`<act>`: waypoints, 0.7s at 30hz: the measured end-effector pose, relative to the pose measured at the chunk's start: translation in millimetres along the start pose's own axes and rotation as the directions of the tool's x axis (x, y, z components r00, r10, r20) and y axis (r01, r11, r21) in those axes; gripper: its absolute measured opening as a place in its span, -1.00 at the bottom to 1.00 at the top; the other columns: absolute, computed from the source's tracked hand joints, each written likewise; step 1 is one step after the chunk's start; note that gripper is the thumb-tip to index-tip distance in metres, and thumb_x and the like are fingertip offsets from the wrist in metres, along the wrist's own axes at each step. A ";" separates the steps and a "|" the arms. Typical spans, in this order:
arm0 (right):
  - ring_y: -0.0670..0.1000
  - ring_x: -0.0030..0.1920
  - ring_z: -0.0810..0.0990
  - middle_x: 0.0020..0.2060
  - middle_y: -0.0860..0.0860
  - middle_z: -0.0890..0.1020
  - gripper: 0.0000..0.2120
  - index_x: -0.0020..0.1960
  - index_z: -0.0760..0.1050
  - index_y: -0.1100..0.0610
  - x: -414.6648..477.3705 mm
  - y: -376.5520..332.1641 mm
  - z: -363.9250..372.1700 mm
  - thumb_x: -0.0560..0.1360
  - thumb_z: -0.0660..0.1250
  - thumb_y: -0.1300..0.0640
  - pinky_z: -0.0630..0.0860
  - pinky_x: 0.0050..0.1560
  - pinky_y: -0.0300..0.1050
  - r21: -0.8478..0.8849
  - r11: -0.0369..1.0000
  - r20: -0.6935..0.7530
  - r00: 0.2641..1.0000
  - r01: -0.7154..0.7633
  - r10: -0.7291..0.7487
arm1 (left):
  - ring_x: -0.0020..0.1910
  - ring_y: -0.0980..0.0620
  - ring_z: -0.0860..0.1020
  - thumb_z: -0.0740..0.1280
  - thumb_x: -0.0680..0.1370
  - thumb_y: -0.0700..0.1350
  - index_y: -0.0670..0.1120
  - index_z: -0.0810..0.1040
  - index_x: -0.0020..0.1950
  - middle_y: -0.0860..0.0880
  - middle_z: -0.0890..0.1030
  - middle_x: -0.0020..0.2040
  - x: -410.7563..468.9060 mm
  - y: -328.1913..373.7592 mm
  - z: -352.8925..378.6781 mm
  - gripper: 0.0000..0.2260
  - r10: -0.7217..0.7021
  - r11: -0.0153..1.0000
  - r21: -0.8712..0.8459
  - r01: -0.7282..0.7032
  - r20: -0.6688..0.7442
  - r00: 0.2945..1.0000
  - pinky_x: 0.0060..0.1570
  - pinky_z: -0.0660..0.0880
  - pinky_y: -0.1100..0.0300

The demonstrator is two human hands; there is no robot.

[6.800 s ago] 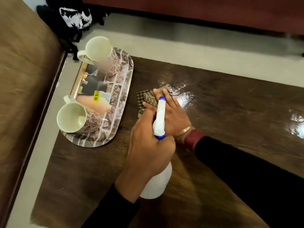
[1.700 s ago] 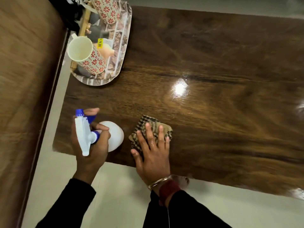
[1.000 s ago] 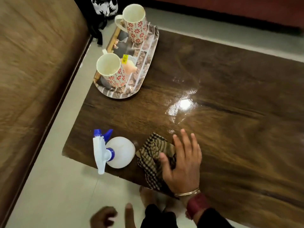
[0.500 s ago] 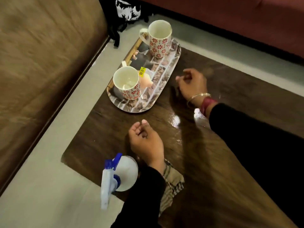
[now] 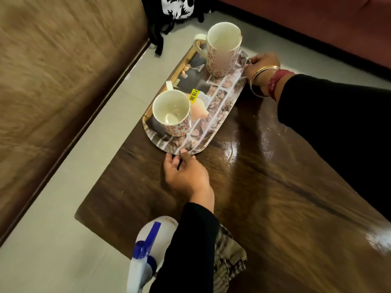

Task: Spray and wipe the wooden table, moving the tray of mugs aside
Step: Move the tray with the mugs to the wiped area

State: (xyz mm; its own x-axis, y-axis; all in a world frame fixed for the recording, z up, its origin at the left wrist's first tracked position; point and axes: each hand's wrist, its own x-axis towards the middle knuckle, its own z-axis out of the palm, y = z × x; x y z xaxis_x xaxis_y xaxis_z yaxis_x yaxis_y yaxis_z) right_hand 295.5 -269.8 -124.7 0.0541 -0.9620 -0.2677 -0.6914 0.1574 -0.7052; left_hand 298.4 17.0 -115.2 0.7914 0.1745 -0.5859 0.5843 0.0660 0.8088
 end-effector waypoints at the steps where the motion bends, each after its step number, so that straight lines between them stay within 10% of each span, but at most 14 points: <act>1: -0.06 -0.19 0.62 -0.12 -0.01 0.70 -0.84 0.05 0.72 0.11 2.0 -0.8 0.5 0.47 0.50 0.20 0.47 -0.38 -0.33 -0.037 0.999 0.006 1.000 -0.006 0.006 | -0.09 0.08 0.68 0.40 0.59 -0.28 -0.19 0.53 0.39 -0.13 0.67 0.11 0.2 1.0 -0.3 -0.64 -0.009 1.000 -0.007 0.009 -0.001 1.000 -0.30 0.57 0.42; 8: -0.05 -0.25 0.57 -0.05 0.13 0.76 -0.85 -0.02 0.72 0.25 13.1 2.6 -0.1 0.42 0.51 0.24 0.73 -0.05 0.01 -0.058 0.998 -0.006 1.000 -0.019 0.019 | -0.15 0.09 0.65 0.40 0.58 -0.32 -0.21 0.52 0.36 -0.13 0.64 0.09 3.7 1.5 3.5 -0.66 -0.047 0.999 -0.005 0.047 -0.017 0.999 -0.35 0.55 0.44; 21: 0.02 -0.13 0.71 -0.18 0.00 0.69 -0.87 0.00 0.72 0.17 -9.1 4.0 -19.3 0.44 0.53 0.23 0.71 -0.04 -0.06 -0.012 0.994 -0.008 0.994 -0.113 0.113 | 0.00 -0.05 0.71 0.39 0.58 -0.32 -0.23 0.56 0.28 -0.13 0.71 0.05 9.7 7.8 1.7 -0.73 -0.045 0.975 0.214 0.053 -0.040 0.998 -0.03 0.64 0.14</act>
State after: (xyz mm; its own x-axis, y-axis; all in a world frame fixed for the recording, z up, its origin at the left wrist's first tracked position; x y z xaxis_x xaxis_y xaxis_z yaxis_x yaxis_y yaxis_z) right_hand 278.2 -264.8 -112.4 -0.0300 -0.9399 -0.3402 -0.7014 0.2623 -0.6627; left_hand 310.9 17.6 -114.6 0.7562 0.2103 -0.6196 0.6503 -0.1366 0.7473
